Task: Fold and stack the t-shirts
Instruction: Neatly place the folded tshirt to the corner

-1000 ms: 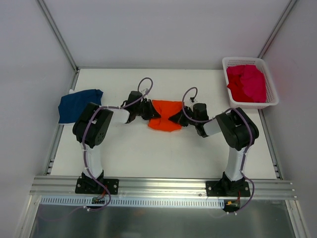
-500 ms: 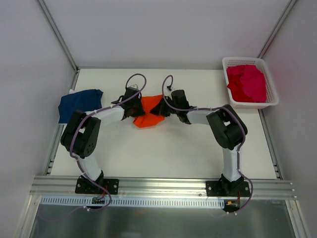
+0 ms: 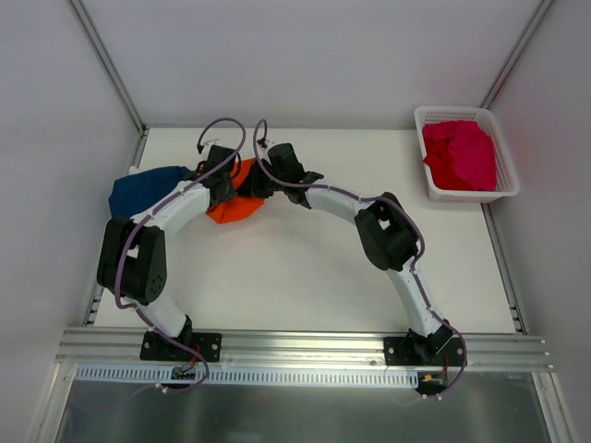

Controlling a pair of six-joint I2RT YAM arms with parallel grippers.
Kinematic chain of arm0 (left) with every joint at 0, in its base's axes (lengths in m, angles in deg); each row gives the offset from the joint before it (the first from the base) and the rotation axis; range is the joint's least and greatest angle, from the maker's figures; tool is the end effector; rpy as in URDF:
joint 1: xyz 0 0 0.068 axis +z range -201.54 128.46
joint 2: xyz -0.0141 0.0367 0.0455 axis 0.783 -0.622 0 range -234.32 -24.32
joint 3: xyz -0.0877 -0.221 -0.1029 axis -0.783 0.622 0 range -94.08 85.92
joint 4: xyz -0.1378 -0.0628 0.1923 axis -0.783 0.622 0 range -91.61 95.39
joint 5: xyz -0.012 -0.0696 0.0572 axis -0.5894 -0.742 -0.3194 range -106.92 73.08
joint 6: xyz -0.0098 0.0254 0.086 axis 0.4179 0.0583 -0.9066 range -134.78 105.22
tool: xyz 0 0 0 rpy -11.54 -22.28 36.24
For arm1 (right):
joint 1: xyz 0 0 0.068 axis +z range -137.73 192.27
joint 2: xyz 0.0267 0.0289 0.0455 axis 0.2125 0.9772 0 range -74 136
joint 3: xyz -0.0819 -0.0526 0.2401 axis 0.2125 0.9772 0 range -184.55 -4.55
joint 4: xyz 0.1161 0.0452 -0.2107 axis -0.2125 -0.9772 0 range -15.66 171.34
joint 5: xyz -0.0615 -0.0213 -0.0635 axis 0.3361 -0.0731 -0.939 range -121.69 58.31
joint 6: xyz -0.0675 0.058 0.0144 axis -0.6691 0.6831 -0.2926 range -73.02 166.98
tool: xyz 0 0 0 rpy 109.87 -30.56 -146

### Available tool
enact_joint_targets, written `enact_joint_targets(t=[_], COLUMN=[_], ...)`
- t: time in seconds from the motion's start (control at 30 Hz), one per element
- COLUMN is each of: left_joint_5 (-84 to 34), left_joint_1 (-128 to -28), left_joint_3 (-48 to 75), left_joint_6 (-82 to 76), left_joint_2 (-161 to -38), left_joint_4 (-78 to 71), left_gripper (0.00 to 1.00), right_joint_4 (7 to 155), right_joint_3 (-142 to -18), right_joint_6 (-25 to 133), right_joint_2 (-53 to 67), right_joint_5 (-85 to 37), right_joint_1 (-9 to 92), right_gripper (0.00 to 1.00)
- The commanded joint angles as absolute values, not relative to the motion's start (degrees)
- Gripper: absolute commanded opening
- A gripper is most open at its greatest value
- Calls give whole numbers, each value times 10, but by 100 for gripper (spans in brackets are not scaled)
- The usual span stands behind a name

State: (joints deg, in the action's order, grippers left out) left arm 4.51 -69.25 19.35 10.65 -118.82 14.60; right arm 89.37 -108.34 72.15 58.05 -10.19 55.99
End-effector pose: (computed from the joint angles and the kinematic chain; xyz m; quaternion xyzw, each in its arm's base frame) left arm 0.3663 -0.0861 0.2053 -0.1332 0.8980 0.0185 0.4189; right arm 0.3810 0.4053 0.1928 -0.2352 0.7782 0.4439 0.3769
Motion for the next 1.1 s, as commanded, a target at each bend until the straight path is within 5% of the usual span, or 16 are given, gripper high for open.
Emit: enact_joint_targets(t=[0.0,0.37,1.07], left_joint_5=[108,186,287], left_joint_1=[-673,-601,-492], left_joint_3=[159,109,86], left_joint_6=[77,46,63], left_joint_2=[-1158,-1128,-1122], left_joint_4=[161,219,238], left_gripper=[0,0,0], right_joint_4=[843,783,919], right_joint_3=[-1175,-1423,-1510], right_joint_6=[716,731,738], right_joint_2=[612,736,849], right_joint_5=[-78,-69,-70], right_joint_1=[583,609,674], right_gripper=[0,0,1])
